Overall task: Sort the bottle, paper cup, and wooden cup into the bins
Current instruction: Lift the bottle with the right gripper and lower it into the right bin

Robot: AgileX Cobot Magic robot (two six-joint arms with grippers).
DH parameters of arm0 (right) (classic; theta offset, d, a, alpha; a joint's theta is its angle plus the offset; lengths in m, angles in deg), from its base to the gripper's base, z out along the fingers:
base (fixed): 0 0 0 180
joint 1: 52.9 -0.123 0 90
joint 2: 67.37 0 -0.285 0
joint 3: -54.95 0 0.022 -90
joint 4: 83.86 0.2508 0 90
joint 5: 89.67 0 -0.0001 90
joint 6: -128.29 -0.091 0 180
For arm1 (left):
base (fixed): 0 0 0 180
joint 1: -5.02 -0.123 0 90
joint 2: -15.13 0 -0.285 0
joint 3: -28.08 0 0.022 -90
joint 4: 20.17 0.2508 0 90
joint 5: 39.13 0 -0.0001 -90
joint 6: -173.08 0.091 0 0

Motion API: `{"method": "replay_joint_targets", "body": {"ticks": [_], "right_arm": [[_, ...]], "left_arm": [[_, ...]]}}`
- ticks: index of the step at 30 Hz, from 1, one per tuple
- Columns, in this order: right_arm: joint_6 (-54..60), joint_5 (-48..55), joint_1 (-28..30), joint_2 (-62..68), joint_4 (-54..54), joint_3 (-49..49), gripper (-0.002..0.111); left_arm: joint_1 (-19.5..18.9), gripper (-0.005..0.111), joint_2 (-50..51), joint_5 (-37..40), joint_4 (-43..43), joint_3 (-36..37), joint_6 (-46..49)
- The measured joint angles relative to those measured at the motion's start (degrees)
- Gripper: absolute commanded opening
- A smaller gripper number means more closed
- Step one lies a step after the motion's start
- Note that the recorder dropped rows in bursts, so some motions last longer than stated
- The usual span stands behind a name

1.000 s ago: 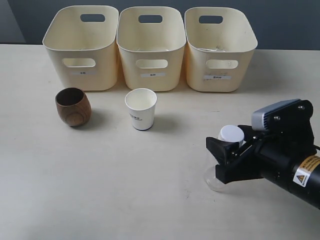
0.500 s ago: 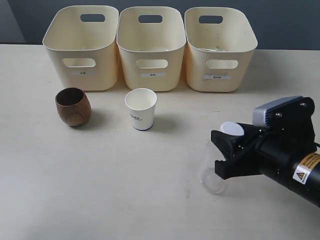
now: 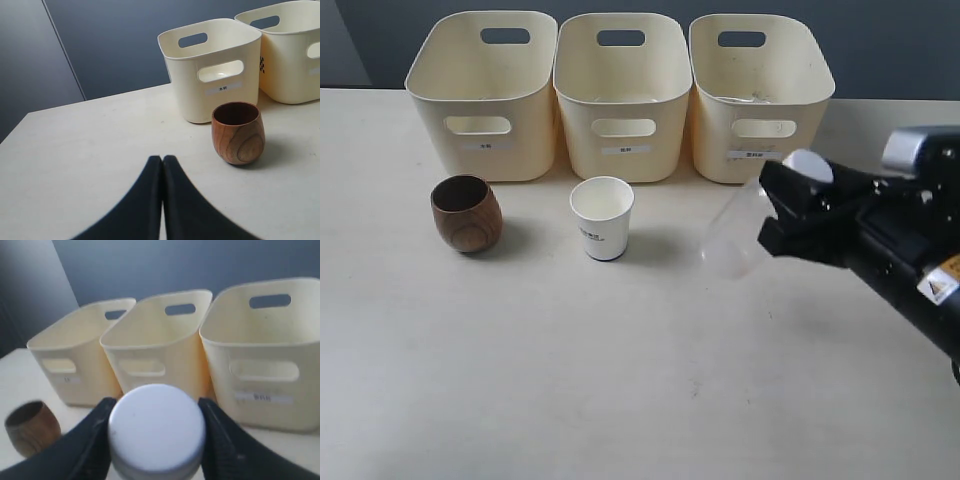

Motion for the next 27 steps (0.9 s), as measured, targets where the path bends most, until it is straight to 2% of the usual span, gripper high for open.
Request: {"method": "replay_joint_targets", "body": {"ticks": [4,6,7,10,13,16,20,27], "right_arm": [[3.42,4.37,0.0,0.13,1.22,-10.36,0.0],[11.41,10.25,0.0,0.15,4.11,-17.19,0.0],[18.88,13.19,0.0,0.25,7.94,-20.84,0.0],[33.64,12.55,0.24,0.25,21.54,-26.18,0.0],[36.7,8.46,1.66,0.25,26.07,-26.68,0.0],[37.49,6.48,5.14,3.72,26.1,-27.03,0.0],[37.68,9.06,9.14,10.13,26.2,-30.23,0.0],[37.68,9.6,9.94,18.5,25.31,-37.19,0.0]], "left_arm": [[0.0,0.0,0.0,0.0,0.0,0.0,0.0],[0.0,0.0,0.0,0.0,0.0,0.0,0.0],[0.0,0.0,0.0,0.0,0.0,0.0,0.0],[0.0,0.0,0.0,0.0,0.0,0.0,0.0],[0.0,0.0,0.0,0.0,0.0,0.0,0.0],[0.0,0.0,0.0,0.0,0.0,0.0,0.0],[0.0,0.0,0.0,0.0,0.0,0.0,0.0],[0.0,0.0,0.0,0.0,0.0,0.0,0.0]]}}
